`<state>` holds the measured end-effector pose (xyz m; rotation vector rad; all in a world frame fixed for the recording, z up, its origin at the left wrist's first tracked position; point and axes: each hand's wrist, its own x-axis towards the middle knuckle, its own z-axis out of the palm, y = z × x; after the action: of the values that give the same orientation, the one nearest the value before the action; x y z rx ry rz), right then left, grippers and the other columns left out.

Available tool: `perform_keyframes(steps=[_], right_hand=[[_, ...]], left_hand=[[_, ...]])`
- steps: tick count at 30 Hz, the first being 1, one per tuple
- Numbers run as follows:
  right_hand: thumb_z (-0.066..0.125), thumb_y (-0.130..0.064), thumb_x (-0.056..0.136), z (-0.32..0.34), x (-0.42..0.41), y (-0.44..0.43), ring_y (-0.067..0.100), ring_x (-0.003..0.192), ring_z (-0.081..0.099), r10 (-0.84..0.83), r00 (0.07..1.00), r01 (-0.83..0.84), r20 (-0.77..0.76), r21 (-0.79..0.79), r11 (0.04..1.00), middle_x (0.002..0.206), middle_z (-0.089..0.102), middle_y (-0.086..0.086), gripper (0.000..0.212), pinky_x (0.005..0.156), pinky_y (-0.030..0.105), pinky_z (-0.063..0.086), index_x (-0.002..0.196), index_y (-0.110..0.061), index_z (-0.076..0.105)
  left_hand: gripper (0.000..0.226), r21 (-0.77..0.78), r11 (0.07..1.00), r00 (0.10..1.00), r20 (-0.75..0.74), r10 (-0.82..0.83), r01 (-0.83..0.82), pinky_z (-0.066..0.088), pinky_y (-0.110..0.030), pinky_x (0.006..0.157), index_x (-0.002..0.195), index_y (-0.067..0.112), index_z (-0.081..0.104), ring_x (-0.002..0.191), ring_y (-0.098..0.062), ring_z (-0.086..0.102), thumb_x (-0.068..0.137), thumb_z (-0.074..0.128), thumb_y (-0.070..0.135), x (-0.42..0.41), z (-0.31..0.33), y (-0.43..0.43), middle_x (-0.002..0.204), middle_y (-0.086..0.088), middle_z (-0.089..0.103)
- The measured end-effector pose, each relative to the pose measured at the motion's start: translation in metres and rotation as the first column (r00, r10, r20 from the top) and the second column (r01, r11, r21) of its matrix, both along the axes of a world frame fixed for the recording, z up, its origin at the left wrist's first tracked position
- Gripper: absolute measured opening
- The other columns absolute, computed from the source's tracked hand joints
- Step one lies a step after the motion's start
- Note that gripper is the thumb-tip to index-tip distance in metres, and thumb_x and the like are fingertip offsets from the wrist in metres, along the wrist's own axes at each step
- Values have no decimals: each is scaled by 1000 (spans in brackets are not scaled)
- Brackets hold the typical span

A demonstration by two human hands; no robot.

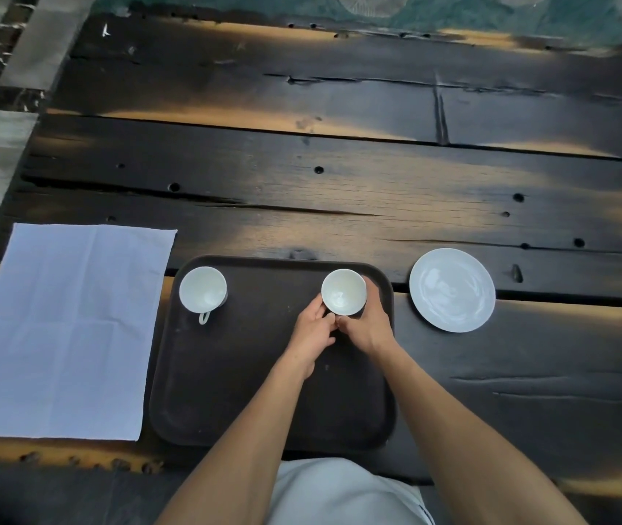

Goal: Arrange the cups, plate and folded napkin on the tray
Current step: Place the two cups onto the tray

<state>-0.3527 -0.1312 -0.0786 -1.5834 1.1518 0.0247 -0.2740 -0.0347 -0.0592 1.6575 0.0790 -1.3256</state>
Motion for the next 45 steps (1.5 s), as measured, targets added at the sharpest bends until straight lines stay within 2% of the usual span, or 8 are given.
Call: perform_keyframes(steps=[11, 19, 26, 32, 37, 40, 42, 45], right_hand=[[68, -12, 80, 7, 1, 2, 25, 132, 51, 8, 998, -6, -62, 25, 1000, 145, 54, 2, 103, 96, 26, 37, 160, -28, 6], [64, -5, 78, 8, -4, 3, 17, 115, 54, -13, 1000, 13, -24, -6, 1000, 125, 57, -7, 85, 89, 26, 39, 151, -30, 27], [64, -6, 80, 7, -6, 0, 24, 123, 55, 10, 999, -11, -37, -10, 1000, 139, 57, 1, 91, 91, 27, 38, 156, -30, 19], [65, -14, 85, 9, -9, 0, 25, 131, 52, 18, 998, -15, -66, 33, 999, 148, 51, 3, 98, 94, 25, 35, 160, -30, 6], [66, -12, 82, 12, -22, -4, 22, 137, 48, 0, 1000, 2, -17, 82, 997, 148, 53, 0, 98, 110, 34, 40, 160, -31, 9], [57, -5, 88, 10, -40, -12, 23, 121, 61, -2, 1000, 1, 7, 72, 997, 136, 64, -1, 86, 105, 43, 48, 159, -31, 17], [51, -4, 94, 8, -53, -20, 24, 104, 68, -45, 998, 42, 32, 75, 996, 123, 69, 7, 71, 101, 46, 52, 157, -26, 28], [45, 0, 99, 9, -76, -37, 21, 74, 70, -149, 987, 135, 61, 193, 972, 100, 71, 13, 51, 81, 40, 62, 147, -17, 45]], left_hand=[[54, 3, 1000, 1000, 21, -2, 2, 52, -34, 95, 153, 38, 39, 113, -11, 63, 105, 46, 13, 0, 4, 0, 132, 19, 60], [62, -31, 999, 999, 34, -14, 15, 50, -33, 95, 155, 39, 34, 120, -14, 62, 103, 43, 6, -7, 7, 1, 152, 16, 49], [61, -33, 999, 999, 37, -16, 17, 50, -37, 103, 157, 37, 30, 125, -18, 62, 105, 44, 8, -9, 8, 2, 157, 12, 44], [58, -8, 1000, 999, 38, -2, 2, 50, -41, 105, 158, 29, 33, 124, -22, 62, 105, 51, 16, -15, 7, 9, 155, 6, 49], [48, 100, 994, 997, 60, -42, 36, 56, -37, 95, 151, 19, 45, 108, -18, 67, 104, 53, 24, -30, 6, 13, 131, -1, 65], [40, 151, 986, 993, 89, -81, 67, 58, -35, 91, 141, 18, 55, 103, -19, 69, 102, 56, 25, -38, 5, 14, 121, 2, 67], [23, 177, 982, 990, 113, -85, 64, 56, -31, 83, 123, 21, 65, 97, -18, 69, 101, 55, 23, -43, 6, 13, 118, 1, 70], [16, 197, 979, 987, 136, -86, 58, 55, -26, 73, 98, 28, 66, 86, -16, 67, 102, 51, 23, -55, 8, 9, 114, 0, 73]])
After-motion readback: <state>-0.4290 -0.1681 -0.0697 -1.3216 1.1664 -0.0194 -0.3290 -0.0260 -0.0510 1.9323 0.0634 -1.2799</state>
